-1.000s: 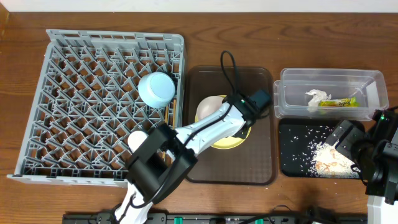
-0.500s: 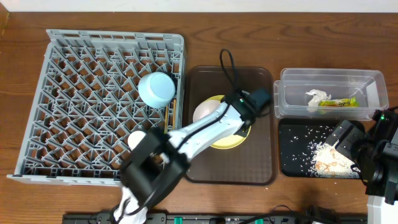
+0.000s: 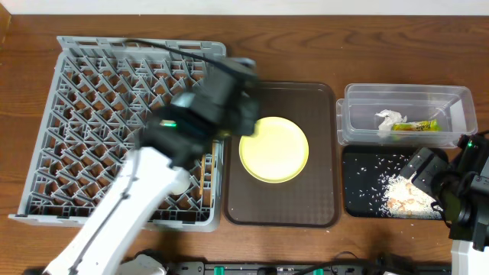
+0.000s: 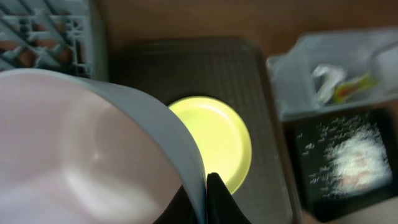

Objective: Sort waste into correct bins and load items into the dishwasher
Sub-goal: 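Carry the pink bowl with the left gripper into the dish rack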

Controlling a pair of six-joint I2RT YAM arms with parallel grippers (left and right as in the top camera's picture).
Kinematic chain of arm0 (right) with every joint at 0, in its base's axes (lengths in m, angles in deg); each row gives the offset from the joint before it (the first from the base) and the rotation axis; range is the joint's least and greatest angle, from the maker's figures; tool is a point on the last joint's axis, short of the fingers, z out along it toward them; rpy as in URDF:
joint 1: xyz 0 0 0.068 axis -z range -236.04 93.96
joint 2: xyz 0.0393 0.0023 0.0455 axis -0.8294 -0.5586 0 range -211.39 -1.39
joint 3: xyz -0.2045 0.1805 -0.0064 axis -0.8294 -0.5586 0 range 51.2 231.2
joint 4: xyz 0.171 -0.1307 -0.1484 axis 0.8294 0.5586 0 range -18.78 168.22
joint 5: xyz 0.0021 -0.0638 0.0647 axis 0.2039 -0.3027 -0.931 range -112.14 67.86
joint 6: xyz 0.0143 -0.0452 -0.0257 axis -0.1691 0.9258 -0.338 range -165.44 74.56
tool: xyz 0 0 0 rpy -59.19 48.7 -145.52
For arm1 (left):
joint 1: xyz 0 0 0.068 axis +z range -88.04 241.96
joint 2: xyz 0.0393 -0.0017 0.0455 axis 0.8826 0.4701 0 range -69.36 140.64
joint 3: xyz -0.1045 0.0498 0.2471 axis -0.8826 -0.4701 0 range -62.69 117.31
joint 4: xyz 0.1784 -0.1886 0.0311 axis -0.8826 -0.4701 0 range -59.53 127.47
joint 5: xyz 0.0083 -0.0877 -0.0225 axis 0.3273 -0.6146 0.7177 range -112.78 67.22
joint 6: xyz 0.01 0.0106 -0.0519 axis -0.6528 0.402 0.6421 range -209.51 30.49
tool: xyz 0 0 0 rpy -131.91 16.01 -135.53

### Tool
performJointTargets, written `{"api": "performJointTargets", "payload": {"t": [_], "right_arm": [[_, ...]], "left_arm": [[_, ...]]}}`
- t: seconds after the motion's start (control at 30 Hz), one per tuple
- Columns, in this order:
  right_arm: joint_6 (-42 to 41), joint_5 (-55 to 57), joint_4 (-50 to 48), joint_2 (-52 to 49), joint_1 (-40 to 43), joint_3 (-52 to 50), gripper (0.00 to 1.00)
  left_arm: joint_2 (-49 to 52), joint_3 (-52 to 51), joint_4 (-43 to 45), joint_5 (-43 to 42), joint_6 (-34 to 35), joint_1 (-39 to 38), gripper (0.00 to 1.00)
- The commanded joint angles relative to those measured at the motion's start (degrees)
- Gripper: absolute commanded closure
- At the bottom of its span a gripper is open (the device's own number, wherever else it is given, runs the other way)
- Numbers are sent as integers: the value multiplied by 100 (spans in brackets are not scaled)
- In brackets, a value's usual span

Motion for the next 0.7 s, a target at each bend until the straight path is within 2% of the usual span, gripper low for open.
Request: {"api": "performJointTargets", "payload": {"t": [0.0,0.2,0.33,0.37,0.47,0.67], "right_arm": [[-42,28,7,28,15,68,1],[-39,28,7,31,15,68,1],[-42,28,7,31,15,68,1],[-42,28,7,28,15,68,1],[-42,28,7,31,15,68,1],[-42,28,7,28,15,68,1]], "left_arm": [[-238,79,-83,-1987,-557,1261,92],[28,76,-131,-4981,-1054,3593,92],[525,72,-127,-6450,-1172,4640,92],[807,70,-131,-7104,-1294,4955,92],[1322,55,-129,-8397,-1506,5311,92],[2085,-81,-216,-8459,-1596,5519,92]]}}
